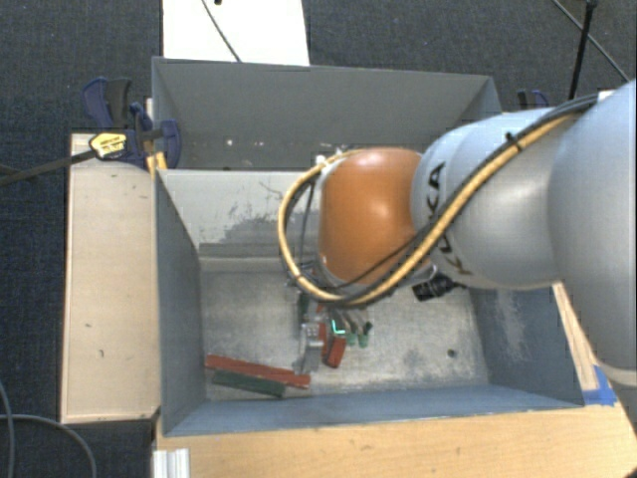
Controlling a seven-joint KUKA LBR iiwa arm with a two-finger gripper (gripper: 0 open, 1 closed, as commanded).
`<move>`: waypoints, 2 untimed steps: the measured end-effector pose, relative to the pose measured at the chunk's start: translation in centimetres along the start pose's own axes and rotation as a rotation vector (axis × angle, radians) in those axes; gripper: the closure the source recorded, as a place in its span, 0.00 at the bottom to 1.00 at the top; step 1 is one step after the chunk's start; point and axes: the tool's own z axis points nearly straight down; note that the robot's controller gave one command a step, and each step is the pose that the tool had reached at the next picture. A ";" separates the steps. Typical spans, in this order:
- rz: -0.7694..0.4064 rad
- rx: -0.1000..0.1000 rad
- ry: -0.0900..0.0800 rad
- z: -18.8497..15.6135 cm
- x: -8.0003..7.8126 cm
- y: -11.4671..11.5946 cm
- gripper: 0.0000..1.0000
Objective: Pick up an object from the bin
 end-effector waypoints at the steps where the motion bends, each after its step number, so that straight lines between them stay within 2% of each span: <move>1: -0.281 -0.001 -0.011 7.9 1.5 6.6 0.00; 2: -0.197 -0.003 -0.011 4.8 1.4 9.4 0.00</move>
Offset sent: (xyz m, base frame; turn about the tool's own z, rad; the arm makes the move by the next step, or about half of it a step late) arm -0.0174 0.0646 -0.0793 -0.2813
